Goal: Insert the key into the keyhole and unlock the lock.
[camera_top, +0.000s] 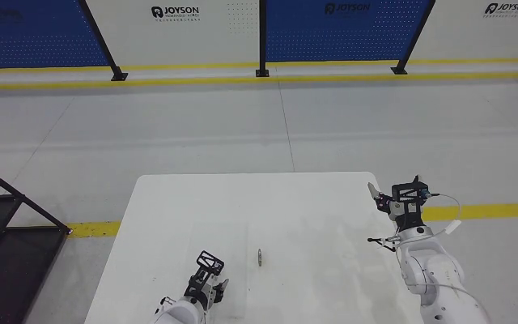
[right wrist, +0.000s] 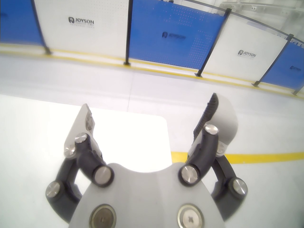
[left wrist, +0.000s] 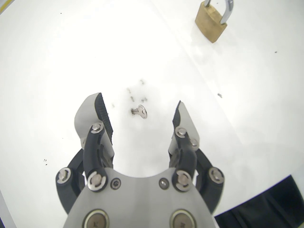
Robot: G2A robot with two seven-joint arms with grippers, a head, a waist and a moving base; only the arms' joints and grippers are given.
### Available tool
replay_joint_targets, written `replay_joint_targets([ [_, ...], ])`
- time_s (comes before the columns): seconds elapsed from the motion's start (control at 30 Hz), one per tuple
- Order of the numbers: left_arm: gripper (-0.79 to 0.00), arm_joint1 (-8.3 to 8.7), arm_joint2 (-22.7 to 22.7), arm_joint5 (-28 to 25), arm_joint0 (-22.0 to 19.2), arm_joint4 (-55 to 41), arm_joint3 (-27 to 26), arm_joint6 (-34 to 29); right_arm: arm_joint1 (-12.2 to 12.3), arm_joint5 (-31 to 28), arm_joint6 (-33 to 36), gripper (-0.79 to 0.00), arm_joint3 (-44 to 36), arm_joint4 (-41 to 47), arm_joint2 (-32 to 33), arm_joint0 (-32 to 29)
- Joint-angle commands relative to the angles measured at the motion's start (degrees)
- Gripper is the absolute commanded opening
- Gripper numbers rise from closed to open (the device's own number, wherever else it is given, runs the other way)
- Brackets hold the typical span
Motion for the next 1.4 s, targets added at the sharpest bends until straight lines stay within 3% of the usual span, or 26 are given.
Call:
replay_joint_targets([
  [0.0, -0.262, -0.05, 0.2, 0.1, -0.6, 0.0, 0.6, -0.1, 0.0, 0.0, 0.0, 0.000, 0.0, 0.0, 0.0, 0.0],
  [0.07, -0.305, -0.11, 0.3, 0.3, -1.1, -0.4, 1.0, -0.3, 0.0, 0.0, 0.0, 0.000, 0.0, 0.0, 0.0, 0.0],
  [0.1, -0.388, -0.13, 0.4, 0.3, -1.3, -0.6, 1.2, -0.3, 0.0, 0.0, 0.0, 0.000, 0.0, 0.0, 0.0, 0.0],
  [0.17, -0.434, -0.16, 0.4, 0.3, -1.6, -0.9, 1.5, -0.3, 0.0, 0.0, 0.0, 0.000, 0.0, 0.0, 0.0, 0.0],
  [0.53, -0.508, -0.15, 0.5, 0.5, -1.7, -0.8, 2.1, 0.0, 0.0, 0.0, 0.0, 0.000, 0.0, 0.0, 0.0, 0.0],
  [0.67, -0.653, -0.14, 0.5, 0.4, -1.8, -0.8, 2.3, 0.1, 0.0, 0.0, 0.0, 0.000, 0.0, 0.0, 0.0, 0.0],
  [1.1, -0.782, -0.02, 0.1, 0.6, -1.1, -0.8, 1.3, 0.6, 0.0, 0.0, 0.0, 0.000, 0.0, 0.0, 0.0, 0.0],
  [1.37, -0.785, 0.31, -1.8, 0.7, 1.1, -0.7, -1.4, 1.6, 0.0, 0.0, 0.0, 0.000, 0.0, 0.0, 0.0, 0.0],
])
